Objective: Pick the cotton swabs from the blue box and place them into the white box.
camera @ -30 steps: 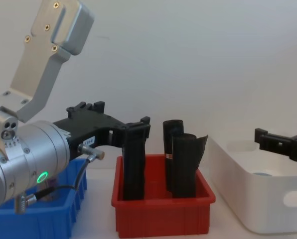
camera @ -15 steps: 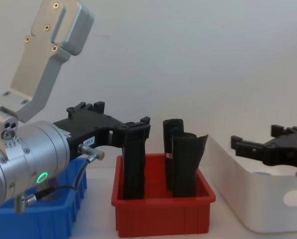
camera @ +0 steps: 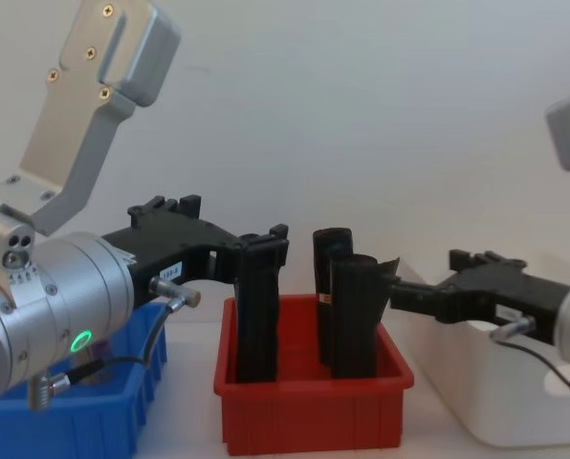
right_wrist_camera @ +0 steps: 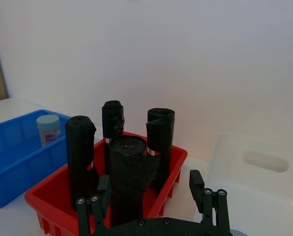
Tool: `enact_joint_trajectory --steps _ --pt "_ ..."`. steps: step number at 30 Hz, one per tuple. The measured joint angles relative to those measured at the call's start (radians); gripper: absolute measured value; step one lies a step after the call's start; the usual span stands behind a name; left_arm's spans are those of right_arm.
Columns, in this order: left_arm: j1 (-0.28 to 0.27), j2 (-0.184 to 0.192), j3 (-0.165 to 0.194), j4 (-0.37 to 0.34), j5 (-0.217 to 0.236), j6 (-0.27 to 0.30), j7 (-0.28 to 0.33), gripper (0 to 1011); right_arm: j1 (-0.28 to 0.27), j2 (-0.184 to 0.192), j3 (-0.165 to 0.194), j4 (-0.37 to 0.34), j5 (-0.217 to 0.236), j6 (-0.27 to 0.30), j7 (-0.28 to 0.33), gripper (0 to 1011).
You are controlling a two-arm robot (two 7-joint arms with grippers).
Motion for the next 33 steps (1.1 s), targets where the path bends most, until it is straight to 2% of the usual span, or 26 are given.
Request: enact_joint_trajectory --steps 6,8,24,29,33 --pt "0.000 0.000 0.000 0.000 0.000 0.000 0.000 1003 0.063 -0.031 -0.010 0.101 -0.014 -0.029 0.032 1001" --pt "0.000 0.000 0.000 0.000 0.000 0.000 0.000 1003 0.098 -0.048 -0.016 0.161 -0.019 -0.047 0.049 1002" --pt "0.000 0.000 0.000 0.000 0.000 0.000 0.000 1003 0.254 -0.122 -0.040 0.437 -0.022 -0.134 0.105 1000" --pt "0.000 0.000 0.000 0.000 0.000 0.000 0.000 1003 0.296 -0.141 -0.045 0.516 -0.021 -0.162 0.120 917" --pt "0.000 0.000 0.000 0.000 0.000 0.000 0.000 1003 0.321 -0.152 -0.048 0.560 -0.020 -0.180 0.129 800"
